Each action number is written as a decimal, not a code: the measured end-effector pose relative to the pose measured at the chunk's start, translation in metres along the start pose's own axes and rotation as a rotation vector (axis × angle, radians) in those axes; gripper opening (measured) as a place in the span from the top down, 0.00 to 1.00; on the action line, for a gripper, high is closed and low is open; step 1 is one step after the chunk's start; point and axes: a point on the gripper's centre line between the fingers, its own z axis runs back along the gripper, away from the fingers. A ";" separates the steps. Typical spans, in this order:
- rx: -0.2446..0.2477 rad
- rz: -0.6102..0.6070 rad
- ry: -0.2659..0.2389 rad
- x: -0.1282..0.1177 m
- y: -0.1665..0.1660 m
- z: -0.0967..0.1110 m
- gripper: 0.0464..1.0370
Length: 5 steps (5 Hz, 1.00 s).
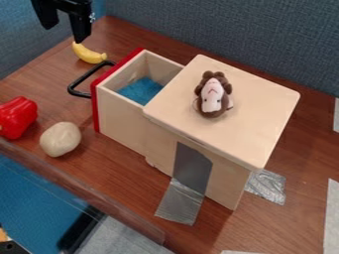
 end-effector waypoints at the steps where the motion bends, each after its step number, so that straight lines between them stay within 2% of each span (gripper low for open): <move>1: -0.017 0.003 0.033 -0.006 -0.003 -0.011 0.04; 2: -0.031 -0.014 0.088 -0.038 -0.016 -0.014 0.04; 3: -0.021 -0.044 0.087 -0.063 -0.027 -0.006 0.04; 4: 0.004 -0.081 0.111 -0.088 -0.036 -0.011 0.04; 5: 0.021 -0.113 0.162 -0.101 -0.054 -0.033 0.04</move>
